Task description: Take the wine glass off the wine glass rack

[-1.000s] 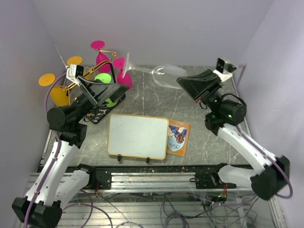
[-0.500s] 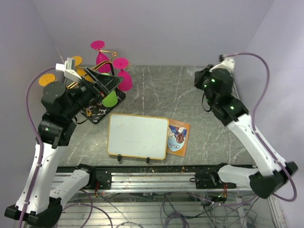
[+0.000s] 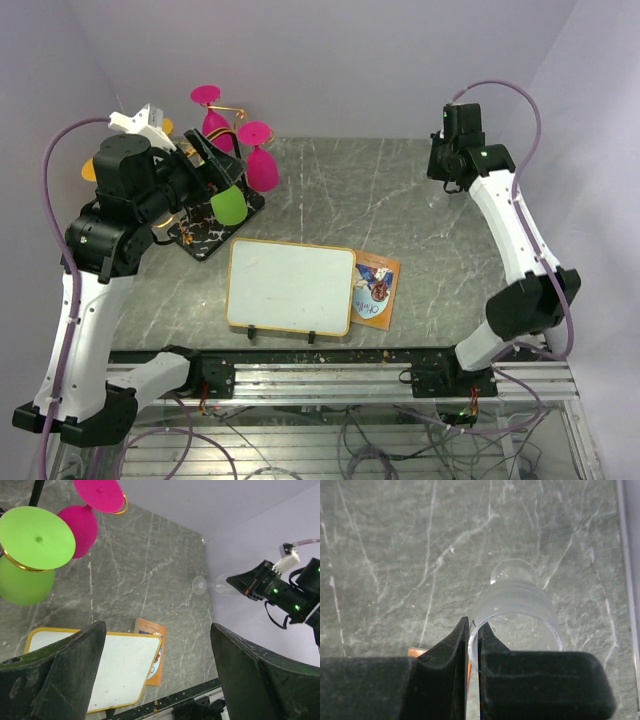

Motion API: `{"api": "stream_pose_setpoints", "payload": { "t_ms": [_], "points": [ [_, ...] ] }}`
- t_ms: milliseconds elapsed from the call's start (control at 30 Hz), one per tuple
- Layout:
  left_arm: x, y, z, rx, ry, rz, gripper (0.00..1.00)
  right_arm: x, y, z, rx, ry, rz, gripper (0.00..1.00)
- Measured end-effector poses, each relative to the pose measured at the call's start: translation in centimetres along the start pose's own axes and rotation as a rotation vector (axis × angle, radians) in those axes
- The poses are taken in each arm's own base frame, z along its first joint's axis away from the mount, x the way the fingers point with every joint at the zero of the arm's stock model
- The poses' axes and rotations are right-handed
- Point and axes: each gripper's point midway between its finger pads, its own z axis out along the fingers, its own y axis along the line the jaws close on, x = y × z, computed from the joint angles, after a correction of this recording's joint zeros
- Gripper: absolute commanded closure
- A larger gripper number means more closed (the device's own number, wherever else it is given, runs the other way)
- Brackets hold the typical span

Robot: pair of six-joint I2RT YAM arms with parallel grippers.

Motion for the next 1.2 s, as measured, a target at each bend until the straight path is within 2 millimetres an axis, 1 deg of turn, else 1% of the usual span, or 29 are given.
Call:
{"api": "stream_pose_setpoints", "payload": {
  "t_ms": [33,133,200,300,400,567,700,900,1033,1200],
  "points": [
    [0.1,0.2,0.0,-0.008,0.001,0.006,0.05,0.7,-0.3,1.1,-0.010,0.043,-0.001,1.00],
    [0.2,0.8,-0.3,-0.037,0.003,0.024,0.05,2.4,-1.0,3.5,-0.024,0.138,0.000,1.00],
    [0.1,1.1,-0.6,-0.052,-0.004,0.035,0.05,3.5,-1.1,5.0,-0.035,0.194,-0.005,1.00],
    [-0.2,1.2,-1.2,-0.061,-0.022,0.047,0.06,4.4,-0.2,6.3,-0.072,0.244,-0.014,0.99],
    [-0.4,1.4,-1.8,-0.069,-0.037,0.057,0.06,5.0,0.7,7.1,-0.109,0.273,-0.018,0.98],
    [-0.6,1.9,-2.4,-0.094,-0.053,0.073,0.06,5.7,1.4,7.5,-0.145,0.299,-0.016,0.97],
    [-0.8,2.1,-2.8,-0.106,-0.066,0.080,0.06,5.8,1.8,7.5,-0.159,0.300,-0.017,0.95],
    [-0.9,2.1,-3.1,-0.106,-0.076,0.081,0.06,6.6,2.2,7.8,-0.166,0.321,-0.026,0.91],
    [-0.8,2.3,-3.1,-0.115,-0.077,0.083,0.04,7.1,2.7,8.1,-0.170,0.335,-0.035,0.84],
    [-1.0,3.5,-2.4,-0.177,-0.066,0.117,0.02,7.5,3.1,8.3,-0.176,0.342,-0.046,0.67]
  ]
}}
